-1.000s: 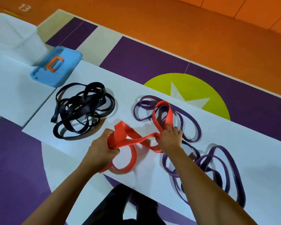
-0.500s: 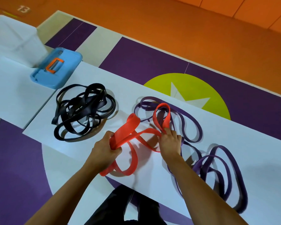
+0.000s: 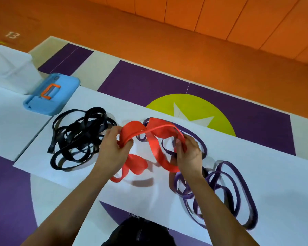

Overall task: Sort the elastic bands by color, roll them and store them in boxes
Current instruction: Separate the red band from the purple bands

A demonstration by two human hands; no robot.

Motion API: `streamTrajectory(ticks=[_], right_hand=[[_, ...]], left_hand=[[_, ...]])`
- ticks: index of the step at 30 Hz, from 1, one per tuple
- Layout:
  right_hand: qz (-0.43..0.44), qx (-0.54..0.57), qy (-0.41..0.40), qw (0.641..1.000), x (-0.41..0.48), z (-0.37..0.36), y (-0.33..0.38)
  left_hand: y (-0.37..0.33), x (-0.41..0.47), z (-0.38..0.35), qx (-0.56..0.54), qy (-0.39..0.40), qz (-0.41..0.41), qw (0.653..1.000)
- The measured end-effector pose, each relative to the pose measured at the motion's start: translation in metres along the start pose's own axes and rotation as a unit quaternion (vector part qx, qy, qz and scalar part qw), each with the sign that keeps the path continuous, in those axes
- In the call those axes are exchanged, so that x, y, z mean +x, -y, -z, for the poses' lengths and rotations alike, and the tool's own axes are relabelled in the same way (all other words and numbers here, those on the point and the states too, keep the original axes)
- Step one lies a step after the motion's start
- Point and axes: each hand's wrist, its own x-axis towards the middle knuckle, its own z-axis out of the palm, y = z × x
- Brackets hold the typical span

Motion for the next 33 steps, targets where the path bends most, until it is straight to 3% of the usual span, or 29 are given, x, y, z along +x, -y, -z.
streamTrajectory(ticks=[5, 12, 22, 26, 33], right_hand=[[-0.047, 0.078, -0.036, 0.995, 0.016, 0.048, 0.021], [-0.063, 0.156, -0.039, 0.985, 0.025, 0.111, 0.043], [-0.069, 0.359, 0.010, 0.931, 0.008, 0.206, 0.032], [-0.098, 0.320, 0.013, 0.942, -0.001, 0.244, 0.008], [-0.168, 0.177, -0.096, 0.965, -0.019, 0.302, -0.046]], left_hand=[[-0.051, 0.014, 0.002, -0.011, 0.011, -0.077, 0.997], [-0.130, 0.013, -0.046, -0.057, 0.086, -0.117, 0.988], [-0.227, -0.028, -0.147, -0.130, 0.193, -0.109, 0.966], [-0.256, -0.042, -0.183, -0.127, 0.219, -0.105, 0.962], [-0.289, -0.080, -0.257, -0.141, 0.308, -0.125, 0.932]])
